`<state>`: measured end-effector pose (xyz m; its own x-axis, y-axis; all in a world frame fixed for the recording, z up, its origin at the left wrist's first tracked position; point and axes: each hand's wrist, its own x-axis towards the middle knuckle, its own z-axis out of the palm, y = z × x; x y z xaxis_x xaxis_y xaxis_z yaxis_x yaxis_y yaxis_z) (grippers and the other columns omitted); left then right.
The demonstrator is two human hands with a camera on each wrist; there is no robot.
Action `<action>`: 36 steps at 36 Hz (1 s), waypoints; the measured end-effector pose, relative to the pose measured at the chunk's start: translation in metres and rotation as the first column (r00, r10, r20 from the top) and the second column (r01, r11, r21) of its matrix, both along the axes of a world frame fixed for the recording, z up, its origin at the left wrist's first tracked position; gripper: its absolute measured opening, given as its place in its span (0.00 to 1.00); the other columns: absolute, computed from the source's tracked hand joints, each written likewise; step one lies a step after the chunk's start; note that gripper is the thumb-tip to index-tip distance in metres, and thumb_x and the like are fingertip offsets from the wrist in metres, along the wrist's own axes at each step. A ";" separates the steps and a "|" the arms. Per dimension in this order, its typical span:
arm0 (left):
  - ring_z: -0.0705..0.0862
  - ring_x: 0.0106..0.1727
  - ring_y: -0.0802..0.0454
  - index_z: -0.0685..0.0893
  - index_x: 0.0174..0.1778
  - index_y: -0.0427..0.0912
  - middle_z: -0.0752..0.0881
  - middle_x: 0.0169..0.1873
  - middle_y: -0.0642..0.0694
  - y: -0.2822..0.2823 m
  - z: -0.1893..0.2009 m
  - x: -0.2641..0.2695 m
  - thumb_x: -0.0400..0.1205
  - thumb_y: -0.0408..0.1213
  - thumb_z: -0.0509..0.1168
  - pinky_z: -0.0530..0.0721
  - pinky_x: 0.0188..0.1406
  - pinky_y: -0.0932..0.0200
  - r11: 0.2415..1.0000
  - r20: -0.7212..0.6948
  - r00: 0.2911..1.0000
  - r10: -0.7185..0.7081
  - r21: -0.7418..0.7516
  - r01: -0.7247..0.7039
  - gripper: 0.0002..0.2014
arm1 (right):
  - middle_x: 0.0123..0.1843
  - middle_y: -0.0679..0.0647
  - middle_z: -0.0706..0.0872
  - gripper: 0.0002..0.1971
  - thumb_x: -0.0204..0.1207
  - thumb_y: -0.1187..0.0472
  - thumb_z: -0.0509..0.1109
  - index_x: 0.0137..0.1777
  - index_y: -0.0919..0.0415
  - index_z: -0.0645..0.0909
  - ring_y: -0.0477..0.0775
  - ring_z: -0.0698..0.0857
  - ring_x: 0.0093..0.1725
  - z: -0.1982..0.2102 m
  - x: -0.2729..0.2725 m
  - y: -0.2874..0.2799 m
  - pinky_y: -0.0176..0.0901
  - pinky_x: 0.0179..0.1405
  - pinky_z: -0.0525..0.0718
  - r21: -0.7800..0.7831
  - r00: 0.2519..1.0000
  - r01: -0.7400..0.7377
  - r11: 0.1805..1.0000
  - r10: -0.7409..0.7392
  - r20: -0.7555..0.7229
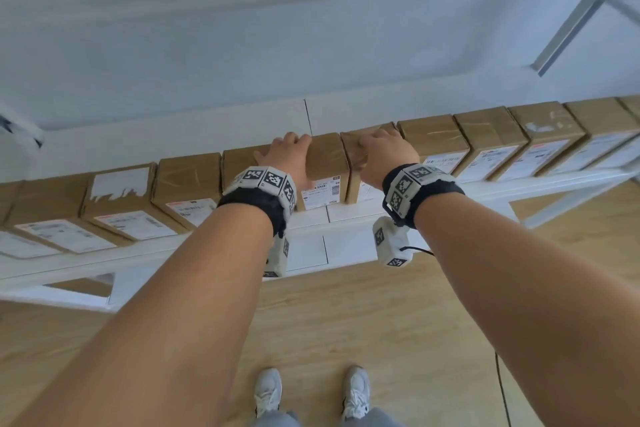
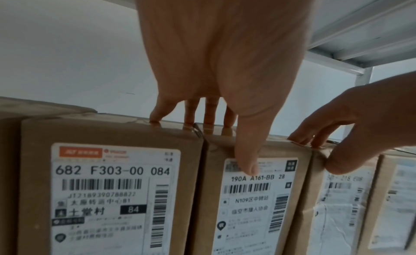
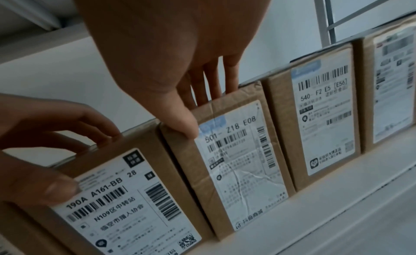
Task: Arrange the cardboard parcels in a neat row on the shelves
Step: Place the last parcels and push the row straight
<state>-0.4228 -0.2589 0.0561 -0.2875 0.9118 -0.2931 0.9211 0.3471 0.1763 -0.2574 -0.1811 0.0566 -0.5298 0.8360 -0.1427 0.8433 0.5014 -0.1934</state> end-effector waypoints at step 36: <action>0.47 0.85 0.36 0.50 0.85 0.58 0.46 0.85 0.41 0.067 -0.013 0.134 0.83 0.43 0.64 0.51 0.81 0.32 0.973 -0.033 0.973 -0.230 0.009 0.231 0.38 | 0.85 0.50 0.55 0.35 0.72 0.73 0.60 0.81 0.60 0.60 0.53 0.50 0.85 -0.016 0.135 0.065 0.52 0.82 0.58 -0.137 0.917 0.356 0.924 -0.374 -0.138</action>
